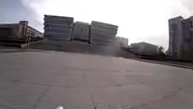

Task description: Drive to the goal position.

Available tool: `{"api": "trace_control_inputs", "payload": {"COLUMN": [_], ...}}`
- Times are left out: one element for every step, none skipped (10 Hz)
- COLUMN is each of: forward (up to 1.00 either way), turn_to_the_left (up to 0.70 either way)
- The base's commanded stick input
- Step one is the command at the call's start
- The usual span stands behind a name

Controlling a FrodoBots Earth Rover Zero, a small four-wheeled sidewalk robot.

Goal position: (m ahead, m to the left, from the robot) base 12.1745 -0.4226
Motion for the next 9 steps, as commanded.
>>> {"api": "trace_control_inputs", "payload": {"forward": [1.0, 1.0, 1.0, 1.0, 1.0, 1.0, 1.0, 1.0, 1.0], "turn_to_the_left": [-0.27, -0.18, -0.07, 0.0, 0.0, 0.0, 0.0, 0.0, 0.0]}}
